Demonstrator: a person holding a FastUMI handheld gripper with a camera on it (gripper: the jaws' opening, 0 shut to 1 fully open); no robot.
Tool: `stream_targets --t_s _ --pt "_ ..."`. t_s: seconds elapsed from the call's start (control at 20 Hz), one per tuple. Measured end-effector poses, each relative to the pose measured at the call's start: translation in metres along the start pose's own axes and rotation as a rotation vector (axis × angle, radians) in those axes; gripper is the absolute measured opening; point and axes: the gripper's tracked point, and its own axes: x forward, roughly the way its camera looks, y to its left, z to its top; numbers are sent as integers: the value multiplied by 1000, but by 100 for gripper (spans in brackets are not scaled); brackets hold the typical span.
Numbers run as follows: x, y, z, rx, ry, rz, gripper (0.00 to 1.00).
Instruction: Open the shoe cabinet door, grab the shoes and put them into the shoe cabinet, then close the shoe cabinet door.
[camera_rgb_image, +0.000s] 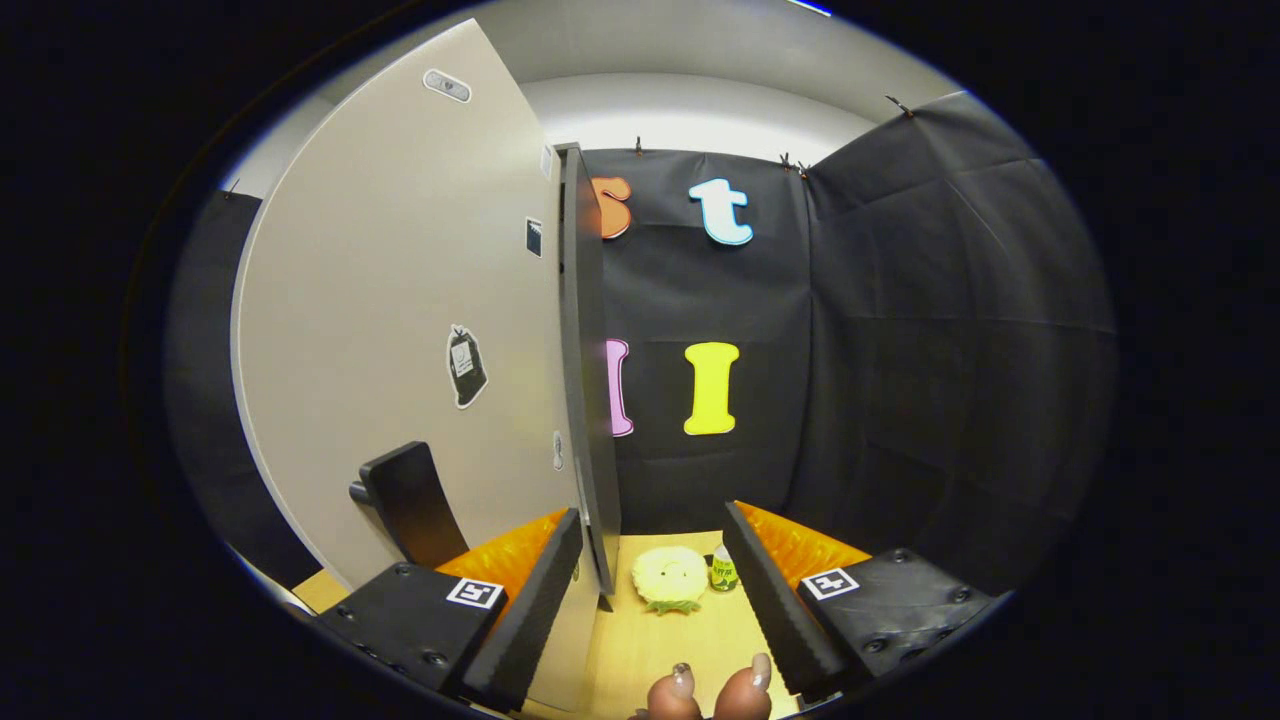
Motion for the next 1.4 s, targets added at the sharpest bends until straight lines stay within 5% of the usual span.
stream_targets --t_s 0.6,0.95,1.4 --pt "0 132 -11 24 -27 -54 93" --pt "5 217 -11 1 -48 19 96" --pt "-5 248 -18 -11 -50 6 97"
